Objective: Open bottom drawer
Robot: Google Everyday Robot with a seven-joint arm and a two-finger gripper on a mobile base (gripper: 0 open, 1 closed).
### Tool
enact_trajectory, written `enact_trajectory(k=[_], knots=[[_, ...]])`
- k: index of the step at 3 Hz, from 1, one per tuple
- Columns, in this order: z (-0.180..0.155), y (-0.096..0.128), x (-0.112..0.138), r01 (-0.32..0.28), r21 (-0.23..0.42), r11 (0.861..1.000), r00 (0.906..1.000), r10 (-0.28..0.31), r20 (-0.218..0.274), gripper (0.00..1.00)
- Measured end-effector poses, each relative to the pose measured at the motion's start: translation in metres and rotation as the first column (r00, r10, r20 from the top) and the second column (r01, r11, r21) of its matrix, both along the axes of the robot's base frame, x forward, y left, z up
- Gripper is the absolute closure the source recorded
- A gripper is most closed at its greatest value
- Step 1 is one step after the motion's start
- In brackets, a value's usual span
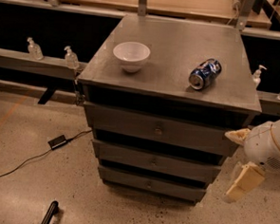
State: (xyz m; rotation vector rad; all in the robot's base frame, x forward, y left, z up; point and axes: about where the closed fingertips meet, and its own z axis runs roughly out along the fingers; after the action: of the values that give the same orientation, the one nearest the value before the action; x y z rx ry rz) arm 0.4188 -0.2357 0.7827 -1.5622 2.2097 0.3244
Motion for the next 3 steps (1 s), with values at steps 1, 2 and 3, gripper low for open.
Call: enact_trajectory(k=[1, 2, 3], knots=[[0.0, 0.0, 0.0, 0.0, 0.0, 1.0, 1.0, 0.0, 0.0, 0.0], [-0.035, 0.015, 0.002, -0.015, 0.051, 0.999, 0.9998, 0.015, 0.009, 0.0], [-0.175, 0.068, -0.014, -0.133, 0.177, 0.975, 0.9909, 0.135, -0.001, 0.0]])
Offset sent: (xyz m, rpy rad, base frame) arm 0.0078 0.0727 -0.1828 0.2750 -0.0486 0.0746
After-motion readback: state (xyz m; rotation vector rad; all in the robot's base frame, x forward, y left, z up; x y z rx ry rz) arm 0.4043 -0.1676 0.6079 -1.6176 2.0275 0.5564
